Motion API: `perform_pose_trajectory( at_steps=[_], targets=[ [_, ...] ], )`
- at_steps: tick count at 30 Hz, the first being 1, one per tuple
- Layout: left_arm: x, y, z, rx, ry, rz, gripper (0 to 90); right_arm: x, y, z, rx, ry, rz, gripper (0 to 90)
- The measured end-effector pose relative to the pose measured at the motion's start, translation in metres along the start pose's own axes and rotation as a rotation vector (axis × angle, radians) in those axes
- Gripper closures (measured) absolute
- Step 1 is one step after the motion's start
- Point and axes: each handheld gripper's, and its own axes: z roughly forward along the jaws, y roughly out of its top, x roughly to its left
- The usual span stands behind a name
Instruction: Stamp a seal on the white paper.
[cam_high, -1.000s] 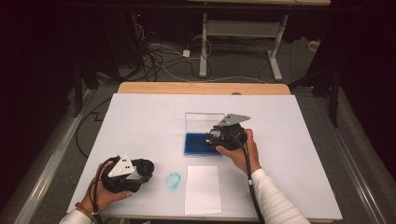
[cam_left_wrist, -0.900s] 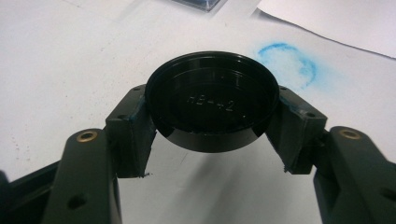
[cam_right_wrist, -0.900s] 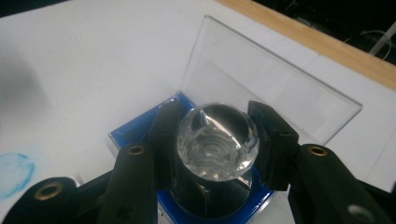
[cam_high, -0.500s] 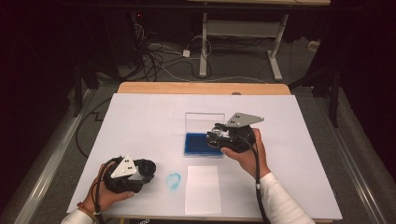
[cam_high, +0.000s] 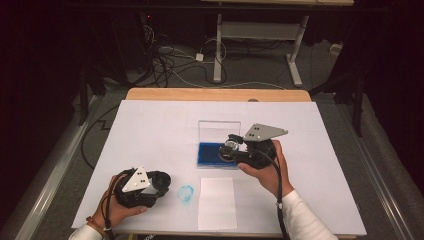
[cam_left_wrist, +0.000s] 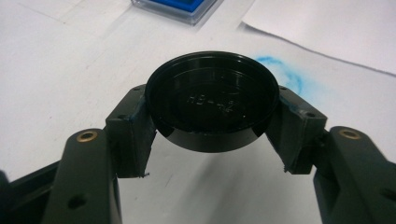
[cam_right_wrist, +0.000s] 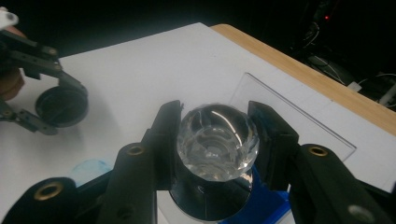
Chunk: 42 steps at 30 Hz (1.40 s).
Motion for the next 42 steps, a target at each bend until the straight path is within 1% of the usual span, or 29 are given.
perform_pose_trajectory(
  at_steps=[4, 6, 13, 15, 19, 23, 26, 28, 30, 34, 36, 38, 42],
  targets=[
    [-0.005, 0.008, 0.010, -0.015, -0.024, 0.004, 36.6, 0.006, 0.000, -0.002, -0.003, 0.021, -0.008, 57.4],
    [-0.008, 0.011, 0.015, -0.017, -0.034, 0.014, 36.6, 0.009, 0.001, -0.004, -0.011, 0.033, -0.014, 57.3],
    [-0.016, 0.019, 0.024, -0.041, -0.064, 0.006, 36.6, 0.017, 0.002, -0.011, -0.030, 0.057, -0.022, 57.3],
    [-0.017, 0.021, 0.026, -0.046, -0.065, -0.001, 36.6, 0.019, 0.002, -0.013, -0.036, 0.066, -0.021, 57.3],
    [-0.024, 0.026, 0.030, -0.052, -0.072, 0.017, 36.7, 0.026, 0.003, -0.018, -0.050, 0.084, -0.027, 57.3],
    [-0.032, 0.033, 0.034, -0.064, -0.085, 0.033, 36.6, 0.033, 0.003, -0.020, -0.060, 0.111, -0.032, 57.3],
    [-0.036, 0.038, 0.037, -0.073, -0.100, 0.036, 36.7, 0.039, 0.003, -0.019, -0.061, 0.131, -0.042, 57.3],
    [-0.038, 0.040, 0.040, -0.079, -0.110, 0.024, 36.7, 0.043, 0.003, -0.018, -0.065, 0.152, -0.041, 57.3],
    [-0.040, 0.043, 0.041, -0.081, -0.116, 0.035, 36.7, 0.046, 0.002, -0.015, -0.065, 0.168, -0.045, 57.3],
    [-0.046, 0.049, 0.044, -0.099, -0.130, 0.040, 36.7, 0.055, 0.000, -0.009, -0.058, 0.200, -0.052, 57.3],
    [-0.048, 0.052, 0.044, -0.103, -0.129, 0.049, 36.7, 0.058, -0.001, -0.005, -0.050, 0.212, -0.052, 57.3],
    [-0.049, 0.054, 0.044, -0.113, -0.137, 0.049, 36.7, 0.061, -0.002, -0.002, -0.046, 0.222, -0.053, 57.3],
    [-0.051, 0.057, 0.046, -0.120, -0.134, 0.051, 36.6, 0.064, -0.003, 0.001, -0.043, 0.239, -0.050, 57.3]
  ],
)
